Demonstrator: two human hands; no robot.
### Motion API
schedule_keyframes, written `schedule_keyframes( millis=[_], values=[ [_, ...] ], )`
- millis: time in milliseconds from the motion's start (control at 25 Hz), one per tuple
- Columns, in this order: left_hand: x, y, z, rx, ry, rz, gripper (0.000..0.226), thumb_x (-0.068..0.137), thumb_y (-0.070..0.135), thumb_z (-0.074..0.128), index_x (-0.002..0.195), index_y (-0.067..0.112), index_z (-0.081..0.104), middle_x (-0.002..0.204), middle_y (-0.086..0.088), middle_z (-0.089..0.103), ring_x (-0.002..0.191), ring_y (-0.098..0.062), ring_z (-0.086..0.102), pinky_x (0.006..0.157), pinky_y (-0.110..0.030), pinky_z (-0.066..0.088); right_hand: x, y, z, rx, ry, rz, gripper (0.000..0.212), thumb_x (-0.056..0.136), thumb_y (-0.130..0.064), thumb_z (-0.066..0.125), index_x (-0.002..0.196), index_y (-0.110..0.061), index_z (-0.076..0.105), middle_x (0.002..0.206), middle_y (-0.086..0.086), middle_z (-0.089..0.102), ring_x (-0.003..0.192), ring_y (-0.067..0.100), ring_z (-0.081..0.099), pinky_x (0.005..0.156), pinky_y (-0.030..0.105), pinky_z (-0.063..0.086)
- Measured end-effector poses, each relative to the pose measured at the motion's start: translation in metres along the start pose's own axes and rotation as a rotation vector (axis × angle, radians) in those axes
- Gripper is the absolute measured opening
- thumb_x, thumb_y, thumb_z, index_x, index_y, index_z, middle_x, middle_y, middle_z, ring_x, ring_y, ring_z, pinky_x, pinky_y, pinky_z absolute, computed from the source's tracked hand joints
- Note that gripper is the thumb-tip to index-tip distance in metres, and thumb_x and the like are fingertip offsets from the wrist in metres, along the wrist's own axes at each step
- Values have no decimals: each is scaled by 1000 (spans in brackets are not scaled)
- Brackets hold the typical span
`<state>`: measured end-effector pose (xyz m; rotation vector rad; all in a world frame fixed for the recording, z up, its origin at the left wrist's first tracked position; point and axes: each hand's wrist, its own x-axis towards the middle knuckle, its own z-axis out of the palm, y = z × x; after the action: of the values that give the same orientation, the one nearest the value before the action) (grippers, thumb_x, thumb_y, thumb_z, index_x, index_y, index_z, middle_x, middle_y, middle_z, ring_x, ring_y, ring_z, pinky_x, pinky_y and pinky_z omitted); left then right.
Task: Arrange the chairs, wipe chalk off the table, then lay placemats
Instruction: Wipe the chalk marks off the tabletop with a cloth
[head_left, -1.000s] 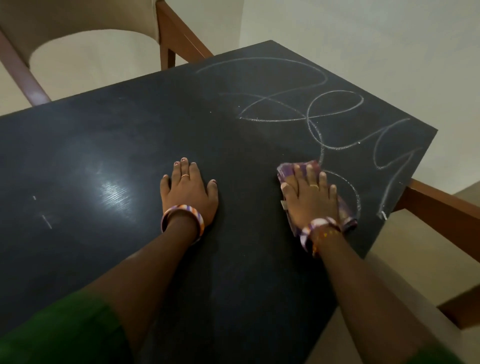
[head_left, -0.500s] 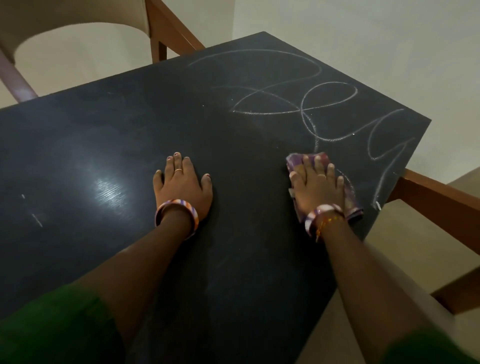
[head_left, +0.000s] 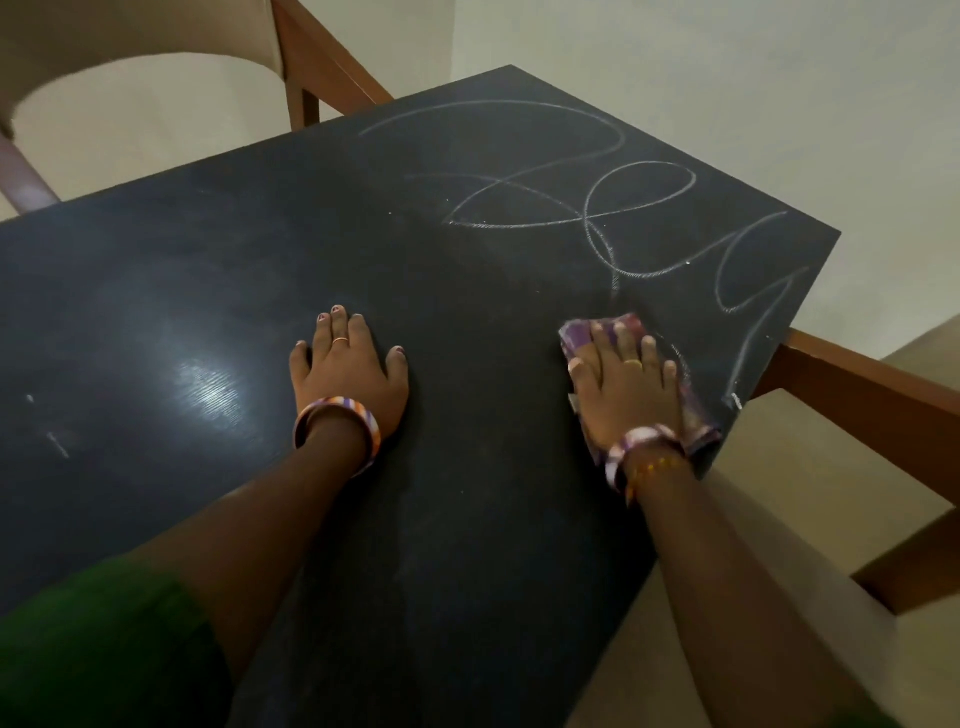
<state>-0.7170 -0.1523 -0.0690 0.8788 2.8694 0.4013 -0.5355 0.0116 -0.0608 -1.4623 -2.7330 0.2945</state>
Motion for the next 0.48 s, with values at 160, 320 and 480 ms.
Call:
schedule_keyframes(
  millis=[160, 320, 480],
  values=[
    [0, 1, 0, 3, 1, 4, 65, 96, 46, 31, 147, 9, 16, 156, -8, 11, 144, -22, 6, 116, -42, 6, -40, 12, 5, -31, 13, 24, 54, 100, -45, 18, 150, -31, 2, 159, -2, -1, 146, 25, -2, 117, 44, -2],
    [1, 0, 0, 3, 4, 6, 65, 96, 45, 32, 147, 9, 17, 156, -9, 12, 144, -22, 7, 116, -43, 6, 34, 30, -15, 76, 16, 198, 55, 100, -44, 19, 151, -27, 6, 159, 3, 3, 145, 31, 0, 116, 53, 0],
    [1, 0, 1, 16, 4, 4, 65, 96, 45, 32, 147, 8, 18, 156, -9, 12, 144, -23, 8, 116, -43, 7, -26, 31, -3, 3, 25, 251, 56, 100, -45, 18, 151, -26, 5, 159, 3, 2, 145, 32, 0, 116, 53, 1]
  ],
)
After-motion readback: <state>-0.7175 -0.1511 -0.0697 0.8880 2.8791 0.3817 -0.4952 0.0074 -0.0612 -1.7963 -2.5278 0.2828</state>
